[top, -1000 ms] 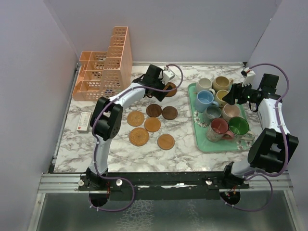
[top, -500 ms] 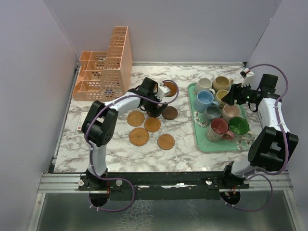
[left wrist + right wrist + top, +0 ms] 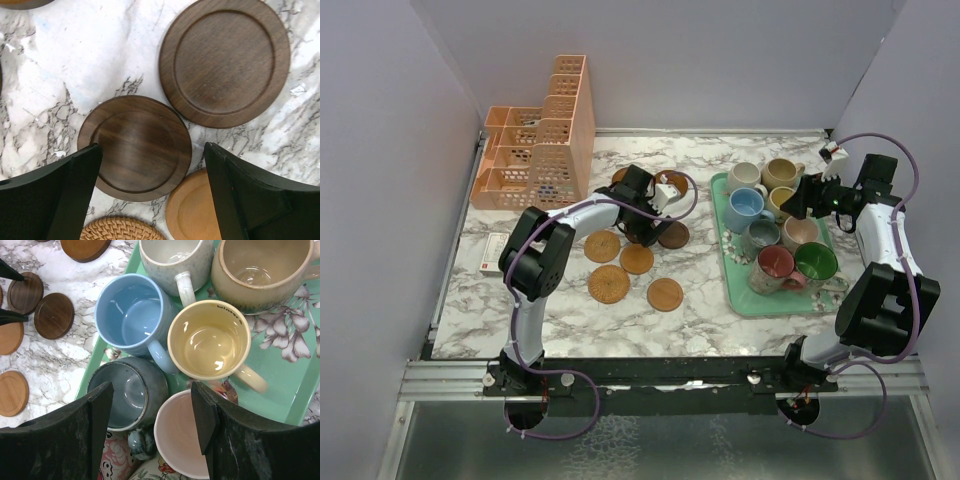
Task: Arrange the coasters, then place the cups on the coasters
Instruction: Move the coaster to the center of the board.
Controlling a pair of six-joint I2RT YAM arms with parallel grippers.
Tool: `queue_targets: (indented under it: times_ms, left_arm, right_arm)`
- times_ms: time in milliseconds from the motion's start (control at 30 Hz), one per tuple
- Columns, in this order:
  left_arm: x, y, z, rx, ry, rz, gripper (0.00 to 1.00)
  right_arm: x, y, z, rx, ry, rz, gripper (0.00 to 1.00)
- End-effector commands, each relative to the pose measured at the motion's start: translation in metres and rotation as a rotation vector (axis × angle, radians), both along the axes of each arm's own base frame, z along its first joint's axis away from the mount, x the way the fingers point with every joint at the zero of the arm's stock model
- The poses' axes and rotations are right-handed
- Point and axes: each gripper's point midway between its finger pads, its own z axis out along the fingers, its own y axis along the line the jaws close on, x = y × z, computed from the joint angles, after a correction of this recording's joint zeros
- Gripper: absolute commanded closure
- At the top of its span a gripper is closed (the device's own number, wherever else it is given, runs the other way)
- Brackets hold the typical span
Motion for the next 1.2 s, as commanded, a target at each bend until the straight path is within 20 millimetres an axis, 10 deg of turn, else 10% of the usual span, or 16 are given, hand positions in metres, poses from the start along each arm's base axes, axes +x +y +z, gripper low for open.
queue_targets:
  times_ms: [0, 467, 1167]
  left_arm:
    - [0.013, 0.014, -0.010, 0.081, -0.040, 0.072, 0.15]
    - [0.041, 0.047, -0.015, 0.119, -0.071, 0.173, 0.24]
    - [0.039, 0.029, -0.025, 0.035, 0.011, 0.125, 0.26]
  right_arm:
    - [0.002, 0.003, 0.008, 0.000, -0.025, 0.022, 0.35]
    - [0.002, 0.003, 0.007, 0.001, -0.022, 0.023, 0.35]
    - [0.002, 0.003, 0.007, 0.002, -0.019, 0.023, 0.35]
